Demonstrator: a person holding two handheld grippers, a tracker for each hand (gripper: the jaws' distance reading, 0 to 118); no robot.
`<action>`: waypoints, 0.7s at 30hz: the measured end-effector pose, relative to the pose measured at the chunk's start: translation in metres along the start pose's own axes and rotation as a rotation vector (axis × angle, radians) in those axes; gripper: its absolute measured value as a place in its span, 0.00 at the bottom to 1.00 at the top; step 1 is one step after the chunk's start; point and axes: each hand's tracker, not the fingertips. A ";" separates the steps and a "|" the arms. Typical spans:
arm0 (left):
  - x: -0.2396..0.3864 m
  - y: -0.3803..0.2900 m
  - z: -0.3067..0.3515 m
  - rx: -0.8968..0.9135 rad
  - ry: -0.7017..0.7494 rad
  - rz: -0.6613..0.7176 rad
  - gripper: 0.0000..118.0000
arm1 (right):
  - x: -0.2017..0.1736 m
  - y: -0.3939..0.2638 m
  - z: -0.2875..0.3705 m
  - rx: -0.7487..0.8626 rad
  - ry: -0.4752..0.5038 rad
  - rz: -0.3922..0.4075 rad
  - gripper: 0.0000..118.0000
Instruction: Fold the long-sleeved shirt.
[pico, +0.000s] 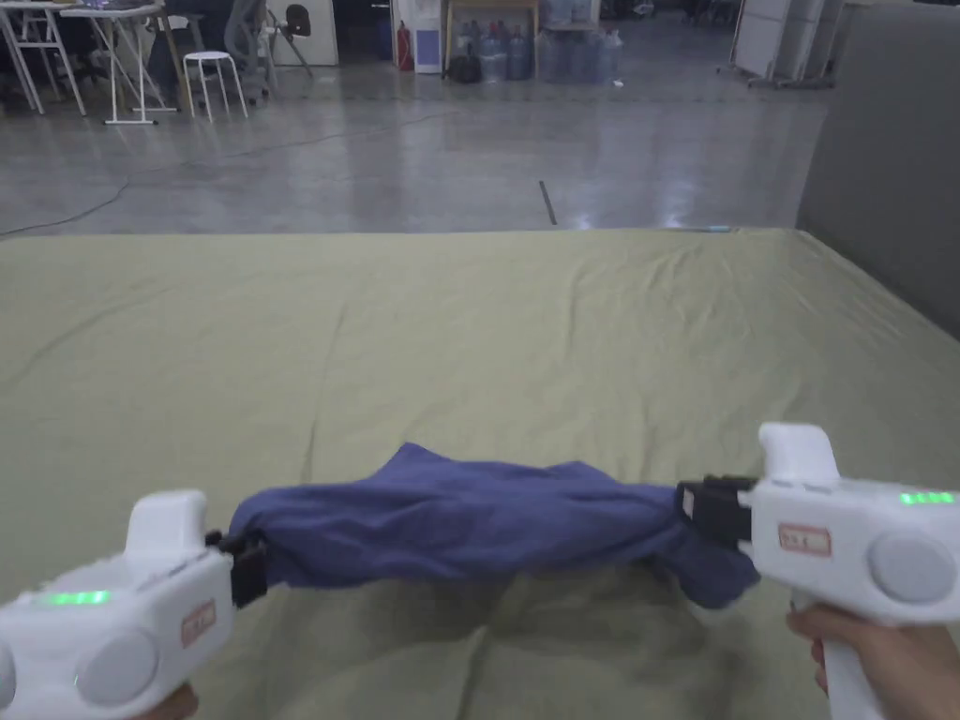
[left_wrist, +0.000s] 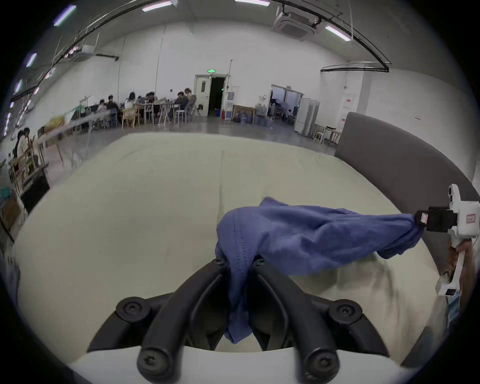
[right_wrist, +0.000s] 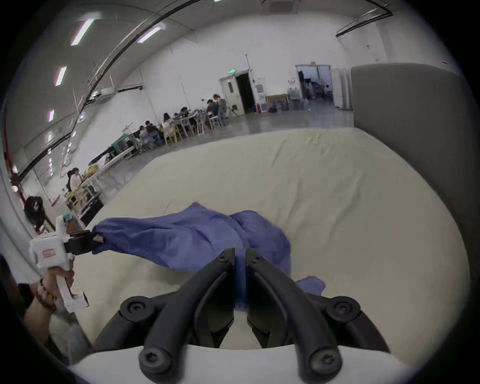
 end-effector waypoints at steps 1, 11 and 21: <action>0.032 -0.059 -0.023 -0.138 -0.095 -0.038 0.07 | -0.003 -0.024 0.011 -0.038 -0.002 0.004 0.07; -0.051 -0.106 -0.130 -0.258 -0.032 0.061 0.07 | -0.009 -0.155 0.040 -0.280 -0.036 -0.040 0.07; -0.035 -0.002 -0.141 -0.169 -0.061 0.082 1.00 | -0.012 -0.112 0.091 -0.068 -0.109 -0.057 1.00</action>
